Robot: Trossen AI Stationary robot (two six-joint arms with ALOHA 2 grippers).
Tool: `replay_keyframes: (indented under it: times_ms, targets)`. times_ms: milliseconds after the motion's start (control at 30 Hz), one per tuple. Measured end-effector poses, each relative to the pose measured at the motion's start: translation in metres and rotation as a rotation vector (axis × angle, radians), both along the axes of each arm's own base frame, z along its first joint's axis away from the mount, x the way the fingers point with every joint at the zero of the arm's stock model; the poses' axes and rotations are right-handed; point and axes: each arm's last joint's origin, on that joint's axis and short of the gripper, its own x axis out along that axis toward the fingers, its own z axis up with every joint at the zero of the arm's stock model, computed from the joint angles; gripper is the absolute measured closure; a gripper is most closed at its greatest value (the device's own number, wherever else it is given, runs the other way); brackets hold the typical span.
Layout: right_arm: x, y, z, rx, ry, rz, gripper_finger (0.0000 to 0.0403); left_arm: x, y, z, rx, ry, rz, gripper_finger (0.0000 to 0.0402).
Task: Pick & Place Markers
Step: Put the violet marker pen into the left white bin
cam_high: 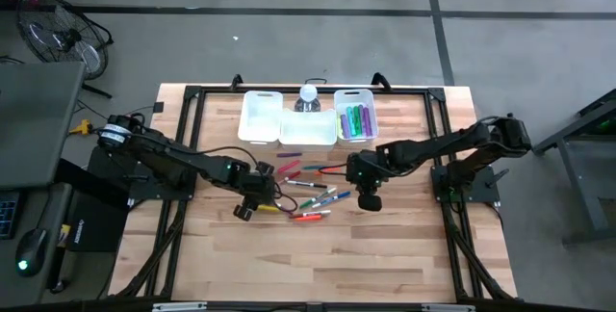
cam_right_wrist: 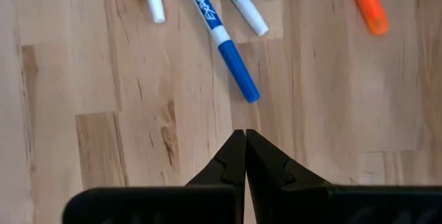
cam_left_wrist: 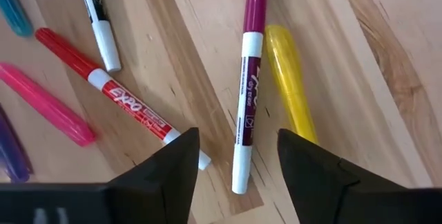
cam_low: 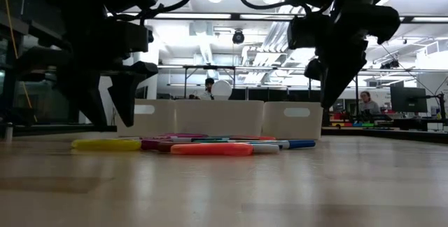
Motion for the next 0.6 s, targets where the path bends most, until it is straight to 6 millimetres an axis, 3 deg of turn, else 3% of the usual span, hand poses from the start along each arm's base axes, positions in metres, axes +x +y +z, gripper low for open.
replay_keyframes:
  times_ms: [233,600]
  targets:
    - [0.001,0.0,0.001,-0.003,-0.016,-0.007,0.0402,0.003,-0.001,0.002,-0.011,-0.036,-0.049,0.022]
    - [0.003,0.0,0.001,0.007,-0.027,-0.023,0.0403,0.012,-0.003,-0.022,0.02,0.03,-0.053,0.0221]
